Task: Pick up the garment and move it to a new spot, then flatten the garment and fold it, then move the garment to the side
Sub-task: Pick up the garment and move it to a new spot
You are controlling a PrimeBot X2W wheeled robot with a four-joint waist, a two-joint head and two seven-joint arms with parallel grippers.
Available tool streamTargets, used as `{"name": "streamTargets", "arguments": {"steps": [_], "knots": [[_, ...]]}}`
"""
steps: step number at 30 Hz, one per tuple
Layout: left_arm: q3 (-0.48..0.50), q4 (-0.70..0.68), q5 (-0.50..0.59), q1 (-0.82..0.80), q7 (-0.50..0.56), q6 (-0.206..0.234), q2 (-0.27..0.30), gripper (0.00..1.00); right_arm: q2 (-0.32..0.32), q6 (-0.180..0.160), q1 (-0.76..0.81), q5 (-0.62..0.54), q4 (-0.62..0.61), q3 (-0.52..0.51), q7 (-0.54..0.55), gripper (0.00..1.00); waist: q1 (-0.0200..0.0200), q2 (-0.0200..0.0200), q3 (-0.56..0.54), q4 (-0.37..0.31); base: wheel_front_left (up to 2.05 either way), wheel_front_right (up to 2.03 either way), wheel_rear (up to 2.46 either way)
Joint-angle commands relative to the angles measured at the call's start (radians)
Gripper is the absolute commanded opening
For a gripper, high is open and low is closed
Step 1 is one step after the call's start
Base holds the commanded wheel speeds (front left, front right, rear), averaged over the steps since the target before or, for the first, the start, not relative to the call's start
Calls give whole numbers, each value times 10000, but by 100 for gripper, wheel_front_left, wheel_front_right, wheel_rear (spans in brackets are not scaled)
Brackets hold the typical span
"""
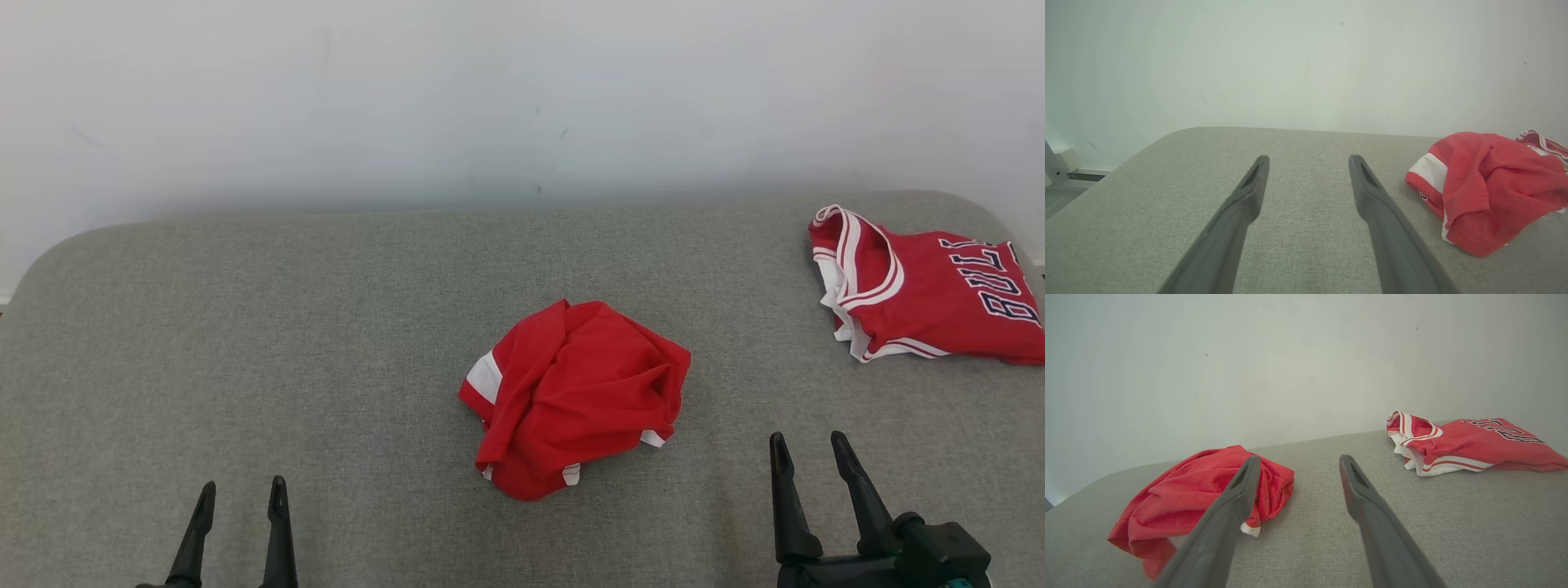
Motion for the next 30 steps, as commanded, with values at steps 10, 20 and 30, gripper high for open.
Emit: {"name": "streamTargets", "arguments": {"steps": [10,20,30], "knots": [[-67,60,92,26,-29,-34,-41,100,17,-27,137,11,114,56,2,100,0,0,-2,23,0,0,0],[-203,-13,151,98,-29,115,-40,100,17,-27,151,43,227,154,2,100,0,0,-12,26,0,0,0],[-281,14,187,130,-29,187,-41,100,17,-27,132,-9,281,126,2,100,0,0,-22,14,0,0,0]]}}
